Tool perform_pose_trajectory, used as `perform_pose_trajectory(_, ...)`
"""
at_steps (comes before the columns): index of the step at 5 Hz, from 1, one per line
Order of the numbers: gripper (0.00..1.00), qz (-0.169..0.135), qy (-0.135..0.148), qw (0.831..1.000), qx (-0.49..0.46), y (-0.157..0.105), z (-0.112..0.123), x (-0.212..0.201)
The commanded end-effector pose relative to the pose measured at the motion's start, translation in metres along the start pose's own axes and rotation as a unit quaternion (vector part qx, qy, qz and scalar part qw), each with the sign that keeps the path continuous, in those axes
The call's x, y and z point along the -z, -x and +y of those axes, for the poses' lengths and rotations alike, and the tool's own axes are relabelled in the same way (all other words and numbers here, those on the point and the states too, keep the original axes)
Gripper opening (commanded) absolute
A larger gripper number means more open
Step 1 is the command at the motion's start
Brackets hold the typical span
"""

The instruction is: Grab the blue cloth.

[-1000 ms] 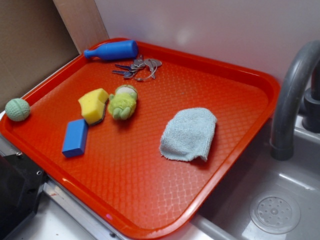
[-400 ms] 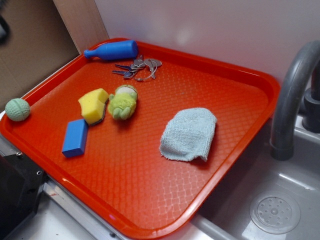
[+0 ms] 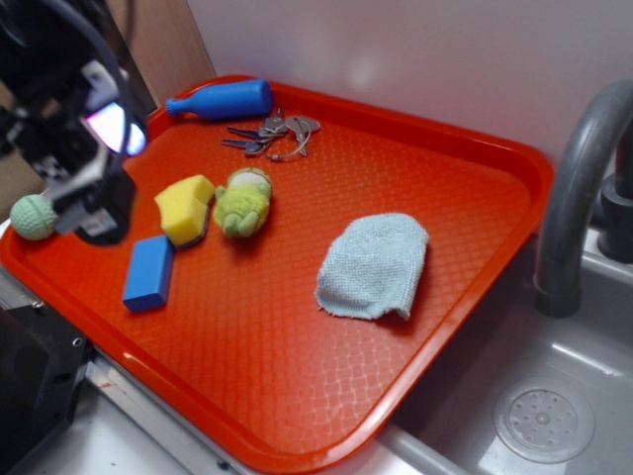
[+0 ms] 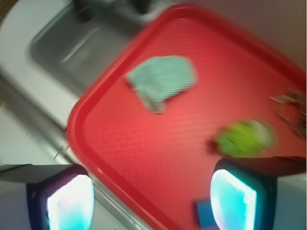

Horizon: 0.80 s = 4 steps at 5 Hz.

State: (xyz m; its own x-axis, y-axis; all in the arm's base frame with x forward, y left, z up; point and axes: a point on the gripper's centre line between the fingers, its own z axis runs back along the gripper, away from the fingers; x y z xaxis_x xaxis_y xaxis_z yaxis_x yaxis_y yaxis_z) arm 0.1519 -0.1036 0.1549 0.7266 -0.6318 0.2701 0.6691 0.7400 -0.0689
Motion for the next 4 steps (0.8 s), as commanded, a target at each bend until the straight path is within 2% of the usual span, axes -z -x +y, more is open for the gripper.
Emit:
perform_pose_trajectory(1,1.00,-0.015,0.003,1.000,0.004,-0.003,-0.006,-0.005)
perform_pose_trajectory(2,1.00,-0.015,0.003,1.000,0.004,-0.003,-0.006,-0.005)
perform_pose_trajectory(3,1.00,0.024,-0.055,0.998,0.012,-0.041,-0.008,0.055)
perform_pose_trajectory(4,1.00,0.036,-0.067,0.996,0.054,-0.061,-0.017,0.106)
